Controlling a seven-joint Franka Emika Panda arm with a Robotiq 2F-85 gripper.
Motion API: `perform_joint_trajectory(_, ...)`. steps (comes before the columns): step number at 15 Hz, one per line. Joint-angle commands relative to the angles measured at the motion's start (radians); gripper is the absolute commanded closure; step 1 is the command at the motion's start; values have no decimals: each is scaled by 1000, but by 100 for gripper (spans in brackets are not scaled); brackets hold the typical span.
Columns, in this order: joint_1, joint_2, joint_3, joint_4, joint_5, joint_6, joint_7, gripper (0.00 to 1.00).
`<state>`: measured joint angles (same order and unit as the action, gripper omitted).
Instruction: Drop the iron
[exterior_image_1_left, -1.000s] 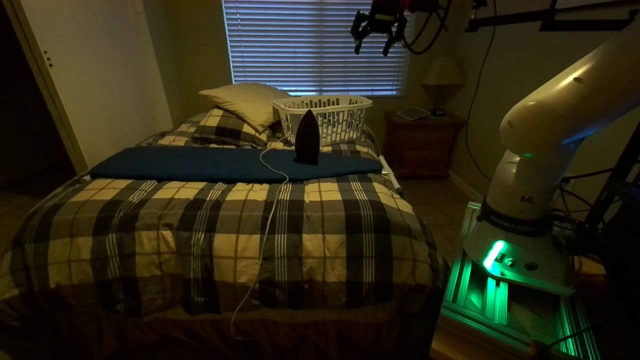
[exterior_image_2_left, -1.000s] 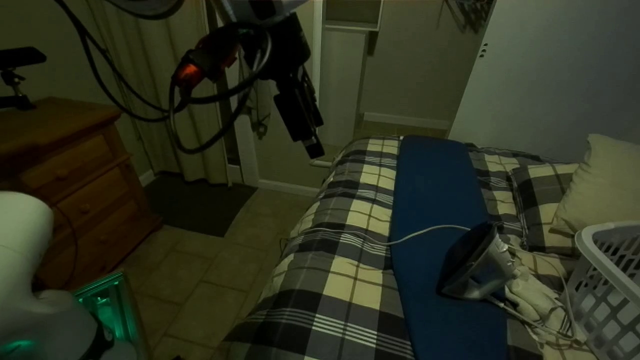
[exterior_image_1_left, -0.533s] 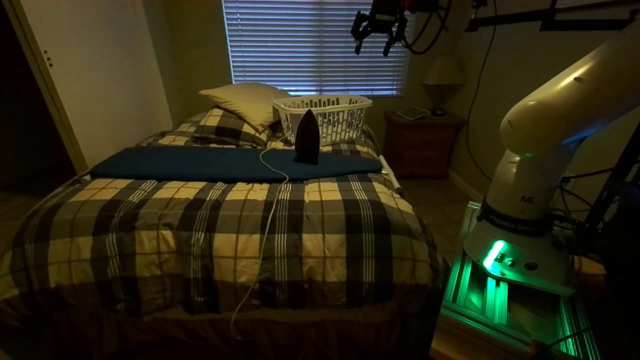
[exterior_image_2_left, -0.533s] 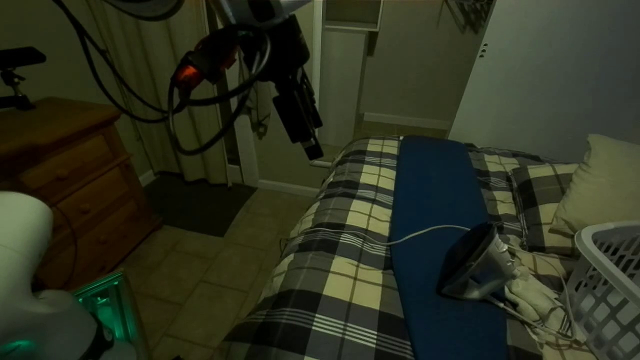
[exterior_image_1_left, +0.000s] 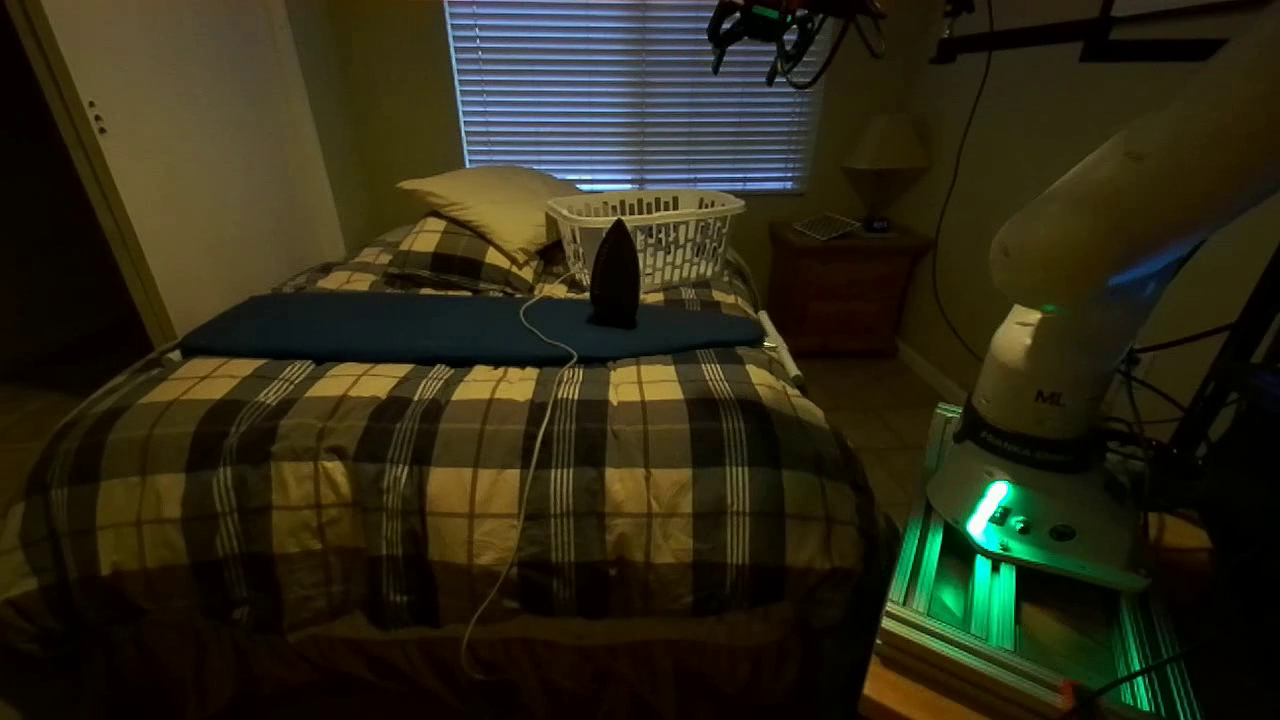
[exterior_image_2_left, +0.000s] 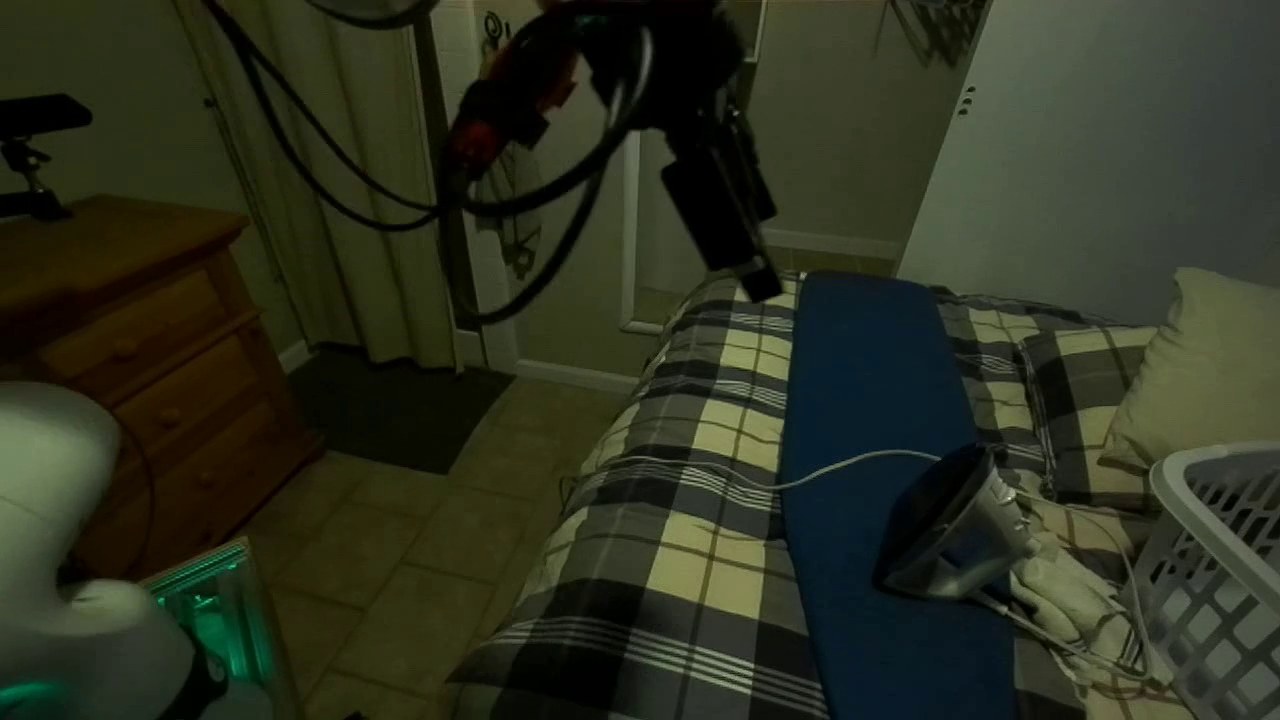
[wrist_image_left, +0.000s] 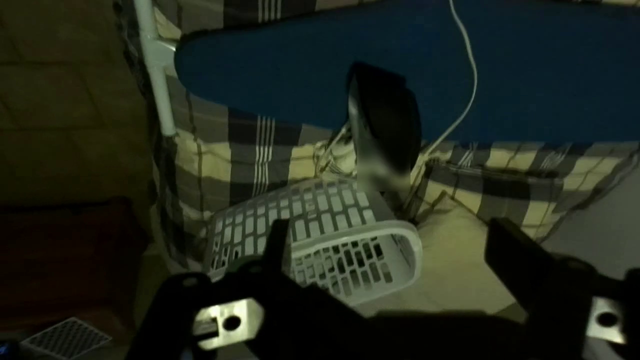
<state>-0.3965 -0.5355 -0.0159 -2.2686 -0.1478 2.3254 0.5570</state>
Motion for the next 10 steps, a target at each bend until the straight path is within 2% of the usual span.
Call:
perform_joint_trajectory(1,-48,218,-44,219,-53,56,6,0)
perform_joint_trajectory(2,-68,278,-41,278,-53,42,-3,0)
perform_joint_trajectory(4,-69,382,-57,377,-147,10,40,0)
perform_joint_trajectory(7,-25,531,-97,484,-241,-8,53,0)
perform_joint_trajectory(10,32,636,-148,554,-224,-11,25,0)
